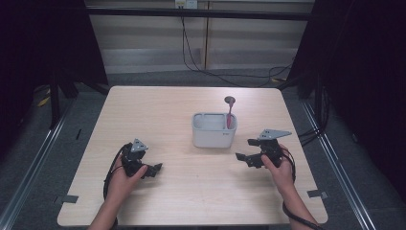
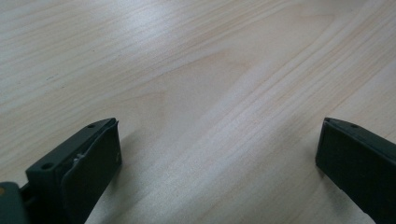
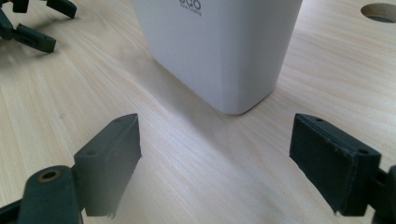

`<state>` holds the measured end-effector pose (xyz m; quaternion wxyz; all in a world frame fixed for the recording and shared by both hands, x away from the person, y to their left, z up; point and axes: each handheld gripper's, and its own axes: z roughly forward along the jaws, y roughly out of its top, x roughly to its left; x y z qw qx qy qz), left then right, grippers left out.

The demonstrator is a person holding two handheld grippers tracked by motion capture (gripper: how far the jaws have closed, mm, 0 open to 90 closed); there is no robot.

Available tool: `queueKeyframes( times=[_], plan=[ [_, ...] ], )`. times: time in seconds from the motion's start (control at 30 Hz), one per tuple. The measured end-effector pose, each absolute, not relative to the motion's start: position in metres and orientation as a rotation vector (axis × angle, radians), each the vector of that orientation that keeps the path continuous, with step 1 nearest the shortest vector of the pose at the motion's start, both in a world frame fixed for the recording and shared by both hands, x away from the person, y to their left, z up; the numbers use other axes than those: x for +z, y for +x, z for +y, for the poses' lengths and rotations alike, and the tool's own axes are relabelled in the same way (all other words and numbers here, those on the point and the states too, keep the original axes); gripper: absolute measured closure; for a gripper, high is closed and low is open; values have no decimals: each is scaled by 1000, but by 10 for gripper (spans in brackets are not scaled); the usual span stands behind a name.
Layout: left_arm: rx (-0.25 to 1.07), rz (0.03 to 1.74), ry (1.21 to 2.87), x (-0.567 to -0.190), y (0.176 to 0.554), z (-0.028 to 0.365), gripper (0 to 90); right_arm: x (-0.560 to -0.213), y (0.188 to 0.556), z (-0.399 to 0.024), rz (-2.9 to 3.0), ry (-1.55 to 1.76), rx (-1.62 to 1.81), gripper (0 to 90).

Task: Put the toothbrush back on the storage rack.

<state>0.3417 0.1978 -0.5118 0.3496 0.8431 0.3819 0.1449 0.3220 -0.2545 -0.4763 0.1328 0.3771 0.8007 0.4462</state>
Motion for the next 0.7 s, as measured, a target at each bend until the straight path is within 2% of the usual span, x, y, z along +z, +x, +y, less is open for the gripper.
queueKeyframes(
  times=[0.7],
  plan=[
    [375, 990, 2184, -512, 342, 198, 0, -495, 318, -252, 2431, 1051, 1168, 164]
  ],
)
